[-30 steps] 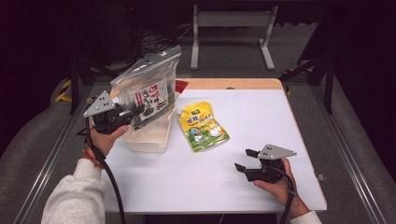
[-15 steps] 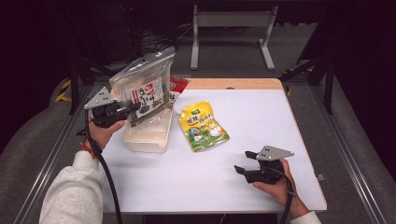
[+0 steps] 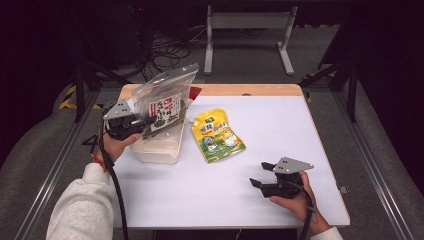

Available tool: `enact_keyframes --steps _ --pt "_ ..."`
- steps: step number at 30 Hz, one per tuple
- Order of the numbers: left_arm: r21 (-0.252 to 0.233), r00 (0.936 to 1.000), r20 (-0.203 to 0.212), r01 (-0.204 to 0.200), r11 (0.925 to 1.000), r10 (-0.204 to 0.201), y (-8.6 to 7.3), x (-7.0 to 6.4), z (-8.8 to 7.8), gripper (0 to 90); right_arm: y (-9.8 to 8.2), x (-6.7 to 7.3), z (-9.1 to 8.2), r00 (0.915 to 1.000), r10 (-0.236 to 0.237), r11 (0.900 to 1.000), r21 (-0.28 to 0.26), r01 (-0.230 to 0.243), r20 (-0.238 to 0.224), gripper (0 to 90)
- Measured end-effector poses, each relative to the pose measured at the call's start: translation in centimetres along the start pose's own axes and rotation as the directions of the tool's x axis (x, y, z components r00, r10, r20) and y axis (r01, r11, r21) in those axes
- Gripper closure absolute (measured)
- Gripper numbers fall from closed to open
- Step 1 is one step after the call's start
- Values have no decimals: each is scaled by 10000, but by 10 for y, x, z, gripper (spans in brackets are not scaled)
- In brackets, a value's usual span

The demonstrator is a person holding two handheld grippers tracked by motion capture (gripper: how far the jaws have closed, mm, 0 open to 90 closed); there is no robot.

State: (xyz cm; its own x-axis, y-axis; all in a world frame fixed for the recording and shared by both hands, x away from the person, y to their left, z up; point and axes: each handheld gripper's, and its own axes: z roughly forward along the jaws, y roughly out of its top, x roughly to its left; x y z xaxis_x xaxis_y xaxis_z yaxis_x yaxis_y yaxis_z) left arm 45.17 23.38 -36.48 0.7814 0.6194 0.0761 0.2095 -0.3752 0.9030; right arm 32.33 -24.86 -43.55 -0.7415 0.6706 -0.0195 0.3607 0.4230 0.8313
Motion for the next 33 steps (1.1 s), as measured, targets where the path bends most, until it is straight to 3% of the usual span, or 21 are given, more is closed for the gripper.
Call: enact_keyframes --steps 10,13,14,16,19,23,27,31,33 --pt "197 9999 -39 -145 9997 146 2 -1 9 757 0 2 3 9999 -122 9998 180 123 -84 300" --pt "79 9999 -123 22 10000 -21 1 3 9 750 -1 2 6 9998 -161 9994 288 165 -151 300" --pt "69 9994 -342 70 10000 -68 -1 6 9 739 -1 3 6 9997 -171 9994 304 176 -177 300" --pt "40 9996 -275 74 10000 -73 -2 7 9 731 0 3 7 9996 -196 9992 330 203 -219 300" --pt "328 9994 -175 -297 9990 303 -3 5 8 720 0 4 8 9993 -238 9992 323 247 -279 300" --pt "874 9968 -485 -594 9944 639 -6 3 5 657 -1 3 7 9994 -207 9988 443 219 -280 303" --pt "1363 9939 -805 -642 9886 756 -15 4 0 603 -1 3 6 9994 -202 9988 430 214 -286 302" --pt "1985 9899 -1076 -697 9776 924 -22 6 -3 631 -1 3 6 9993 -153 9989 432 167 -329 301" --pt "1962 9910 -1073 -579 9789 801 -23 8 -3 646 -1 3 7 9994 -161 9986 501 176 -300 301"
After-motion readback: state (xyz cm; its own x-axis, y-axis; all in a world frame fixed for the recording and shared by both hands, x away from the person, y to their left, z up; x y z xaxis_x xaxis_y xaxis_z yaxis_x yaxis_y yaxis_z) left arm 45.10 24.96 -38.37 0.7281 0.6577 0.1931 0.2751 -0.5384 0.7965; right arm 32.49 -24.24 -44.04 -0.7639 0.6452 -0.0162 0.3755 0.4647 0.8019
